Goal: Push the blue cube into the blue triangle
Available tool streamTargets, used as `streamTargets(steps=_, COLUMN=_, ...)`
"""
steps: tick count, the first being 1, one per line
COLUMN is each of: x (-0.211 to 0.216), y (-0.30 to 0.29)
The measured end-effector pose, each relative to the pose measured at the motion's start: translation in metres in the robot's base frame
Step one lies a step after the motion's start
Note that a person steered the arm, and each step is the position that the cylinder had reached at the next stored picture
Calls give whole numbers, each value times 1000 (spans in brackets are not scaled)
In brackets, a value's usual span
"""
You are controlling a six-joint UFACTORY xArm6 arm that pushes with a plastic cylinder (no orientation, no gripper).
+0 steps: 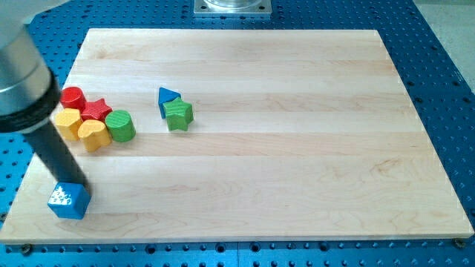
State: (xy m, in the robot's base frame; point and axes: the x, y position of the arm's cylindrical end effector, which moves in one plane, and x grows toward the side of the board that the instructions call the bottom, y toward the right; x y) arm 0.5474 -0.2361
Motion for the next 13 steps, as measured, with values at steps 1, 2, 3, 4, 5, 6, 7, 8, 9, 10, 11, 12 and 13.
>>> streamTargets(steps=1, x=-3, y=-34)
streamTargets(steps=2, x=39, y=-57)
streamTargets(steps=3, x=59, y=-19)
streamTargets(steps=4, x=48, y=23)
streamTargets(steps=5, x=38, y=65)
streamTargets(steps=6, x=16, y=61)
streamTargets(steps=7, x=49, y=27)
streamTargets(steps=8, x=28, y=20)
streamTargets(steps=9, x=6, y=49)
streamTargets(steps=10, x=-19, y=80)
streamTargets(steps=11, x=-45, y=99)
streamTargets(steps=12, x=-43, y=100)
streamTargets(steps=13, x=-40, y=86)
